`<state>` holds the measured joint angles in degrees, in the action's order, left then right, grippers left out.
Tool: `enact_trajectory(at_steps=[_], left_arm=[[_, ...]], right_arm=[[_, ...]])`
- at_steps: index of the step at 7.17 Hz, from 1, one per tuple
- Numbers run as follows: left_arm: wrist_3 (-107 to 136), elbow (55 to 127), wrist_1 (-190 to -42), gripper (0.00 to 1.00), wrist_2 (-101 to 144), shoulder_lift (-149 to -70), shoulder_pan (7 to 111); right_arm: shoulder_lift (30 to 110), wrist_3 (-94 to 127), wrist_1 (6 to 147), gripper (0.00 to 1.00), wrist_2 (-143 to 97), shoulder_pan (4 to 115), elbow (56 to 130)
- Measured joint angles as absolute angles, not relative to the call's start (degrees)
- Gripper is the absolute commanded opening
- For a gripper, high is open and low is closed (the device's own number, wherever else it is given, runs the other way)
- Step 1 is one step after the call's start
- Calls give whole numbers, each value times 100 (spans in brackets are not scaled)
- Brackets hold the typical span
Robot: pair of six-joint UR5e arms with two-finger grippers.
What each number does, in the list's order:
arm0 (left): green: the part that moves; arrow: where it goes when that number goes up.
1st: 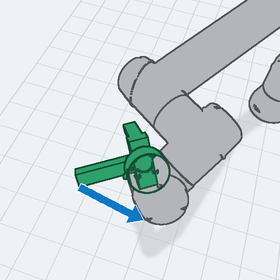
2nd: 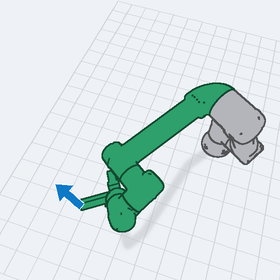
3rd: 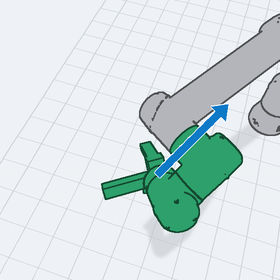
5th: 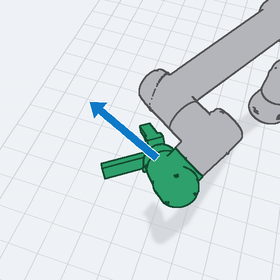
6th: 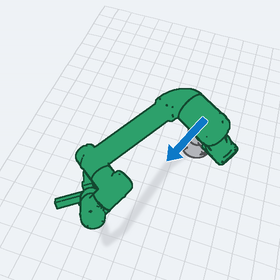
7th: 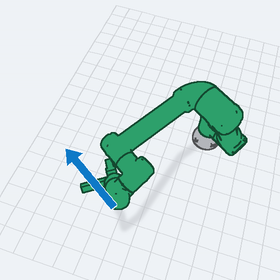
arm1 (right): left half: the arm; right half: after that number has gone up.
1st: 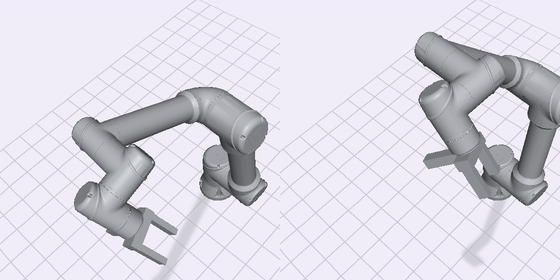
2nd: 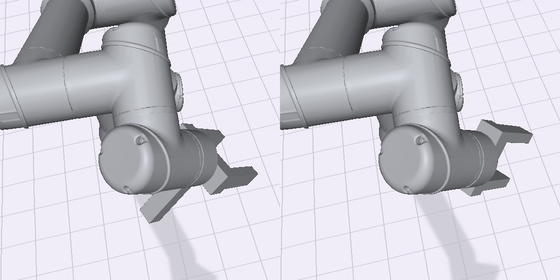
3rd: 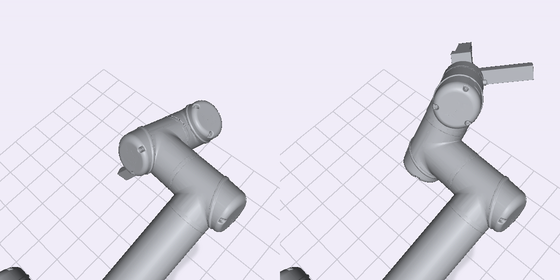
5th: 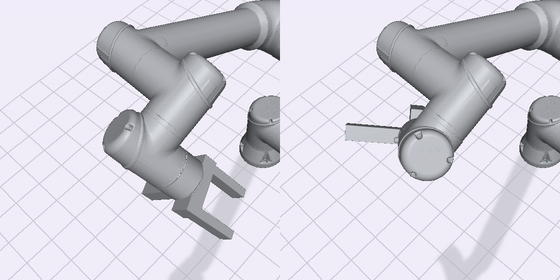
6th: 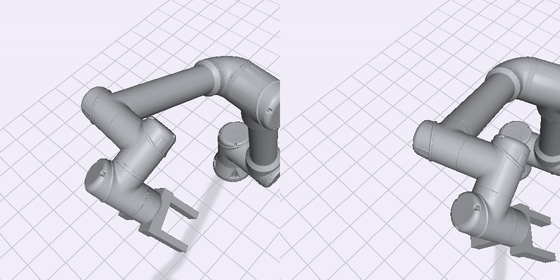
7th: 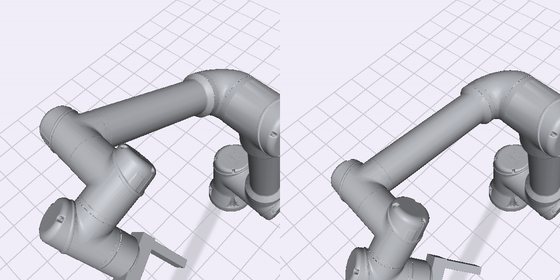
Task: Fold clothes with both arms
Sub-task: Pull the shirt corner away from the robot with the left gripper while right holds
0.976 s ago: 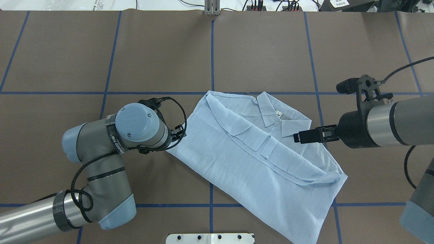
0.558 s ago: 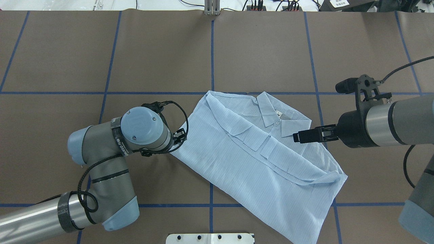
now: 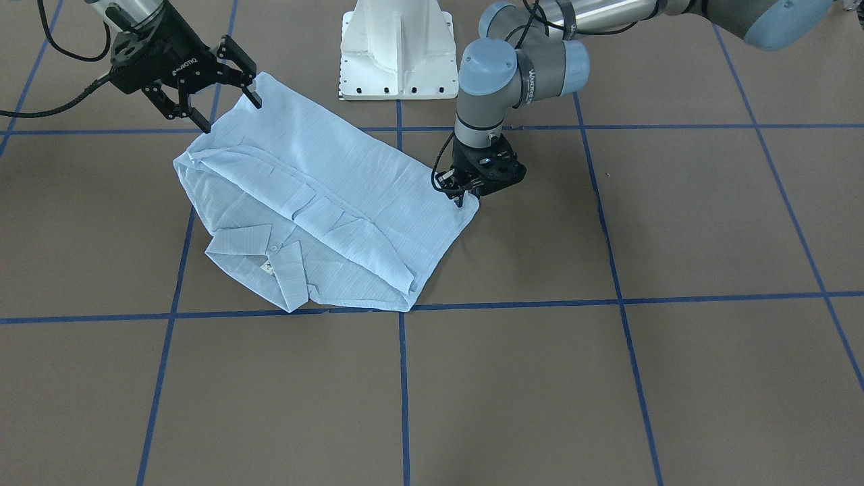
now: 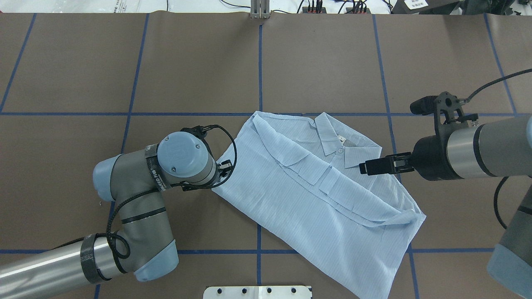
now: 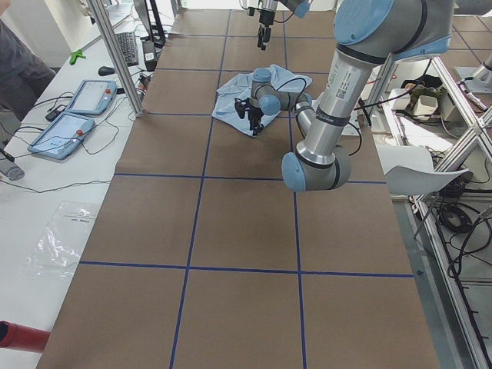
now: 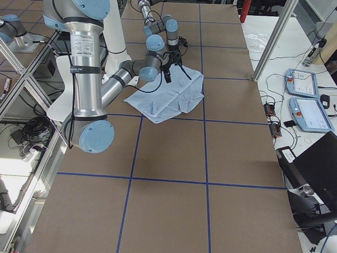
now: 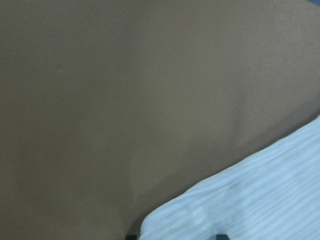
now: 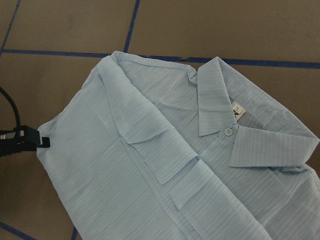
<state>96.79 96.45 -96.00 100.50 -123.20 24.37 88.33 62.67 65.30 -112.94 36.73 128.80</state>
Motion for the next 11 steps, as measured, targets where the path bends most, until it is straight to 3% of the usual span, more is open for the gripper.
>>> enact_trajectory(at_steps=[6,8,11], left_arm=[[9675,9735,-9588,0,10062,-12352,3042],[9689,9091,-9997,0,10041,-12747,3462],[9513,6976,-11607,0,10045,-13861,4089]], right_arm=[[8838,6277,6528,100,-11234,3704,12820],[8841,6291,6523,100,-11217,3714,12810],[8842,6293,6522,100,-11197,3747,12756]])
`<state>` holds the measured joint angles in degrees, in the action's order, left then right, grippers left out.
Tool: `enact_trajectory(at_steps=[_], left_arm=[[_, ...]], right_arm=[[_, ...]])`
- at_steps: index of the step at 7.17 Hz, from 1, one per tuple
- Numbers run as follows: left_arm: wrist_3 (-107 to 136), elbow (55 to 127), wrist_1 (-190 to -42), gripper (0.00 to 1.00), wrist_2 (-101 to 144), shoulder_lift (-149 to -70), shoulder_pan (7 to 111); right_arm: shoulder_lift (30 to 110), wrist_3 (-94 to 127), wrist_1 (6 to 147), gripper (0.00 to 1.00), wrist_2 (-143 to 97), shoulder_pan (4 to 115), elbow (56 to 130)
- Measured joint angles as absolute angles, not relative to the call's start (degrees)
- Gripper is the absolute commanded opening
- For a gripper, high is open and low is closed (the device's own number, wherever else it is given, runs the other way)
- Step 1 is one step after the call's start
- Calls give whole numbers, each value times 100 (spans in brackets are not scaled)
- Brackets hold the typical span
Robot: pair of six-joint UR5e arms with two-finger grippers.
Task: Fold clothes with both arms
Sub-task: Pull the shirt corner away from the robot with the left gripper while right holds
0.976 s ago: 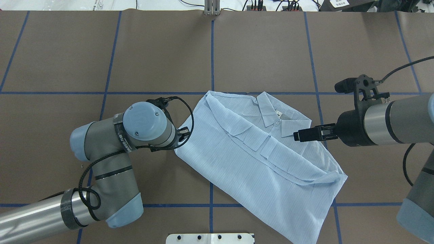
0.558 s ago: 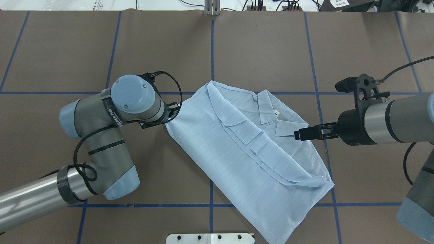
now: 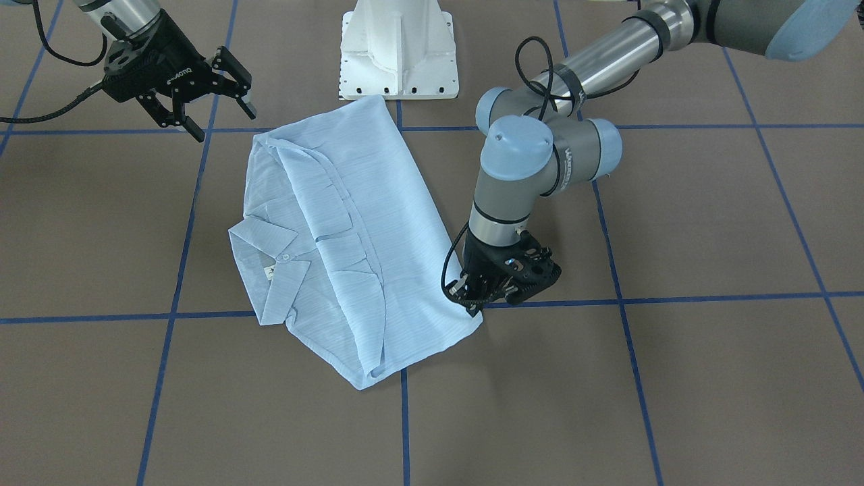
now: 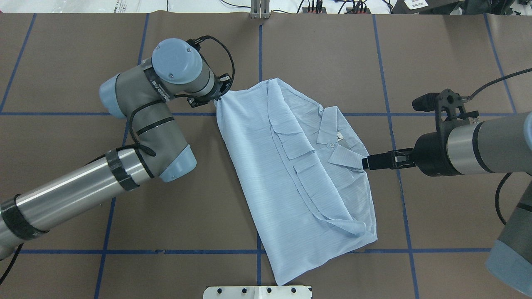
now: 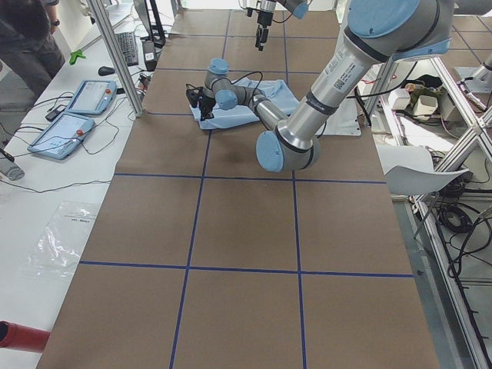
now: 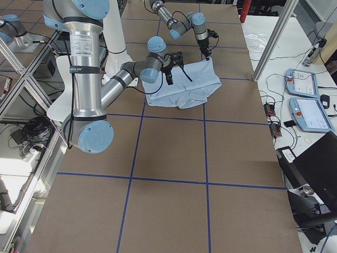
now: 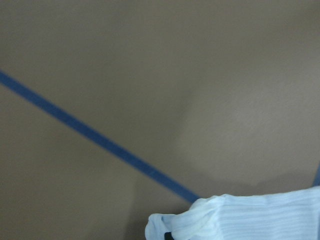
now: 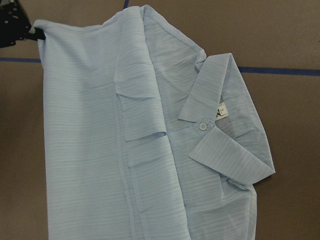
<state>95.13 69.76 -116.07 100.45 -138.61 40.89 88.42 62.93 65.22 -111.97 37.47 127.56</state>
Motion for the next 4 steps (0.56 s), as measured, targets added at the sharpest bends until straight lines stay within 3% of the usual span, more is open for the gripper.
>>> enact_trajectory(at_steps=[3,4], left_arm=[[9030,5593,-12944,0,9925,-14256,4410],[8967,5364,-13258,99,9814,-14295,4435]], right_arm=[[8833,6293,6522,100,-11201,3742,12711],[8830,6289,6522,100,-11199,3737,12705]])
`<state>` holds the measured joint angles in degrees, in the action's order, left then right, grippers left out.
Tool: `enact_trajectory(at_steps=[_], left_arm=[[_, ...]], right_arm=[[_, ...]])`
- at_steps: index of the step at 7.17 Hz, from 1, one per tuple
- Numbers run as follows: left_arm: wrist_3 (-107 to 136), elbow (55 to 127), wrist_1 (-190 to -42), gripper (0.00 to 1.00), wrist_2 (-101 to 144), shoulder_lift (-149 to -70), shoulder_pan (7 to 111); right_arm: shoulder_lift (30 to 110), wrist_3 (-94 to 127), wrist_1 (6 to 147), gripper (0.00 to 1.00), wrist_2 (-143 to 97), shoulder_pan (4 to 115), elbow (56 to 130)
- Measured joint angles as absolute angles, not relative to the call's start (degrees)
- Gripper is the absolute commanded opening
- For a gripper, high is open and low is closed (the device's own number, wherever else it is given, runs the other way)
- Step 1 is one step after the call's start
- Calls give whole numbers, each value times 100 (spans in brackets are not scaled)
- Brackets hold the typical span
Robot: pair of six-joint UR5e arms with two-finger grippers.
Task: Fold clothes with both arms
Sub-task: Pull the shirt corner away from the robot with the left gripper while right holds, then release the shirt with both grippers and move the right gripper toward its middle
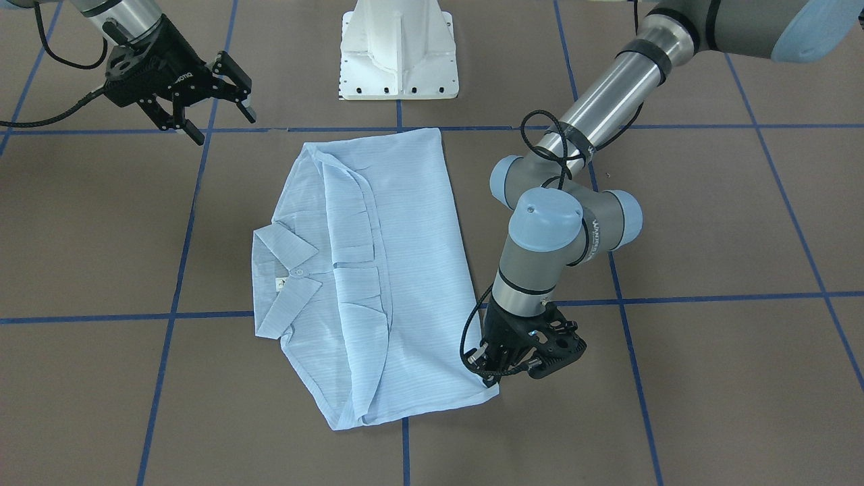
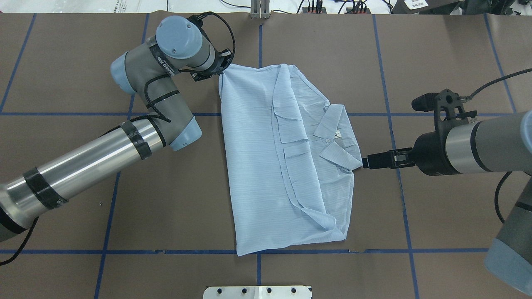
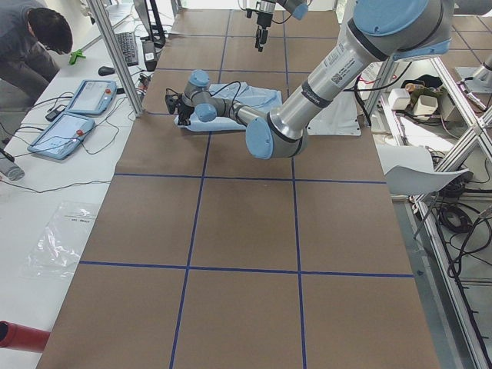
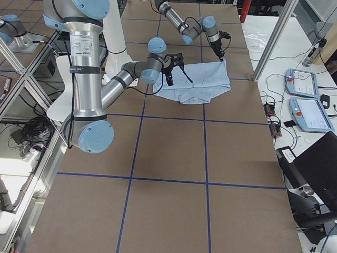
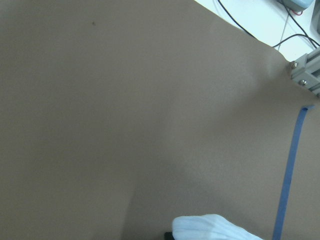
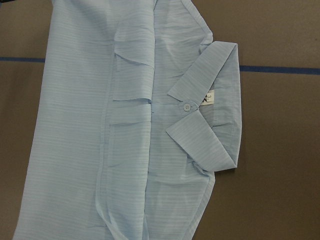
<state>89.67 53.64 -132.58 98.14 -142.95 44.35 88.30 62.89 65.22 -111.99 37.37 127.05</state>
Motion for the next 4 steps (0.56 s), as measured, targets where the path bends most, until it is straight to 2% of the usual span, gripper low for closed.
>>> enact_trajectory(at_steps=[2,4], left_arm=[[8710,5268,-13446,100,9746,-14314,4456],[8486,5520,-13308,100,10042,-14248,4630]], right_arm=[[8618,6259,6529,100,-11209,3738,12543],[8204,6230,6577,100,-11214,3725,12242]])
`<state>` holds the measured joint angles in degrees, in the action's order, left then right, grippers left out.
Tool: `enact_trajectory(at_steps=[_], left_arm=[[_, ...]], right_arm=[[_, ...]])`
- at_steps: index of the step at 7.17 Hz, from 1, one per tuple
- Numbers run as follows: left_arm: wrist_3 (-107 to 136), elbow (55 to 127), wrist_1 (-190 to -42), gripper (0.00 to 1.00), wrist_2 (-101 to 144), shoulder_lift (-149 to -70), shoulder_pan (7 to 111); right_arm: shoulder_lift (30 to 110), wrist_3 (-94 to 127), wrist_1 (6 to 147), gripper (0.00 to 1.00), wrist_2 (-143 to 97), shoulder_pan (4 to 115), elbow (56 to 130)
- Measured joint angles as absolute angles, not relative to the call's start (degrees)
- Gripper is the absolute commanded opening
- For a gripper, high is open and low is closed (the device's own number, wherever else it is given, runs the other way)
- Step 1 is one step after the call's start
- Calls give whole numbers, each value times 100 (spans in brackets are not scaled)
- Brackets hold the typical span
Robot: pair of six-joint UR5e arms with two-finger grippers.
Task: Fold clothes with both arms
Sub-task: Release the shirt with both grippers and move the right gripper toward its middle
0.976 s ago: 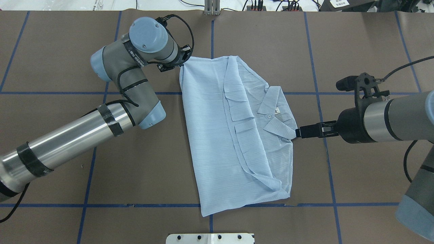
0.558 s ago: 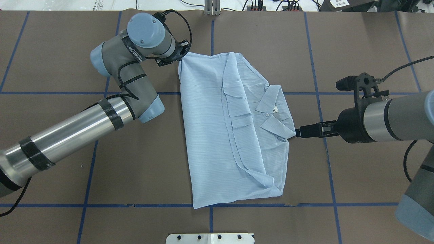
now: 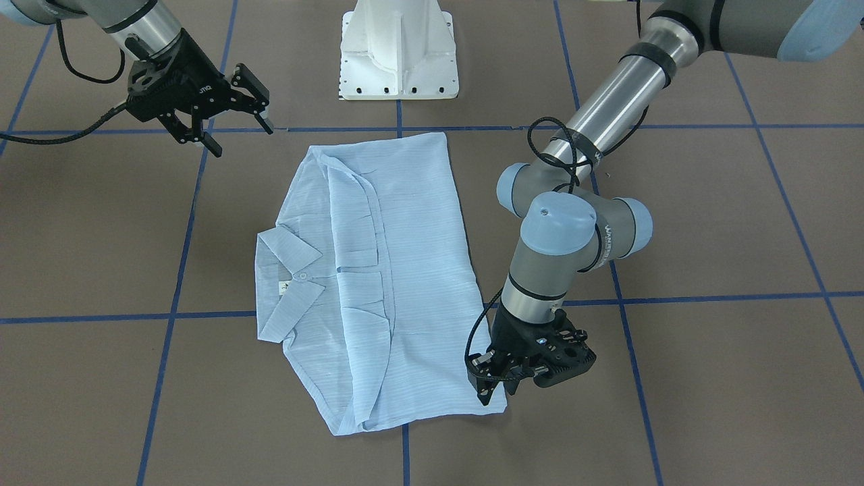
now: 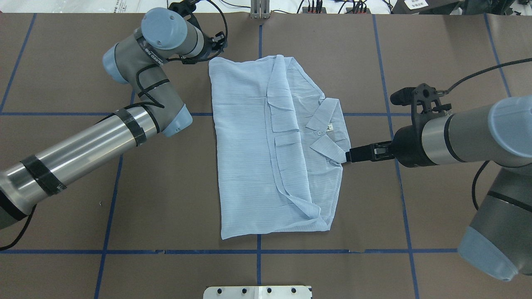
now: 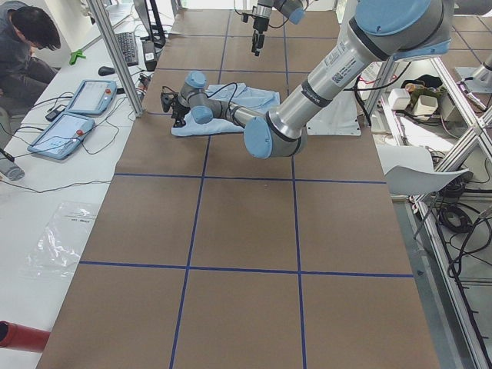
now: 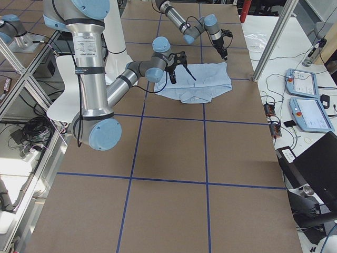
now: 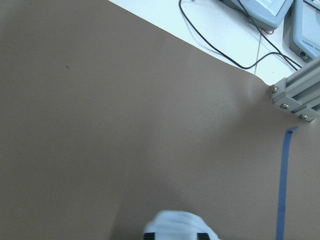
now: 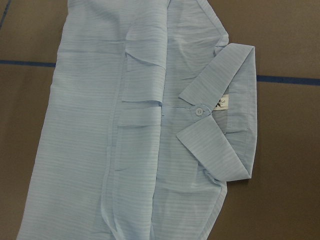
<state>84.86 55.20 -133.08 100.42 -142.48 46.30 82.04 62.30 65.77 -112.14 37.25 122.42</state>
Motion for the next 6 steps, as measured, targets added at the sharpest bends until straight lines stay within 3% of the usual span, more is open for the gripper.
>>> enact_trajectory(at_steps=[1,3,5,6], left_arm=[[8309,5911,-12973,100,10378,-14085,4746],[7881,7412,-12020,100,10624,-13294,4848],[7523,9002,-11018,100,10660,-12545,4882],[7467,9386,-10773,100,10677,-12376,4882]], right_arm=[[7939,6220,6598,100,-11211,3700,12039],[7407,6215,6610,100,-10888,3431,11571],[7241,6186,6620,97,-9949,2778,11318],[7193,6085,6711,94,-9433,2408,11234]])
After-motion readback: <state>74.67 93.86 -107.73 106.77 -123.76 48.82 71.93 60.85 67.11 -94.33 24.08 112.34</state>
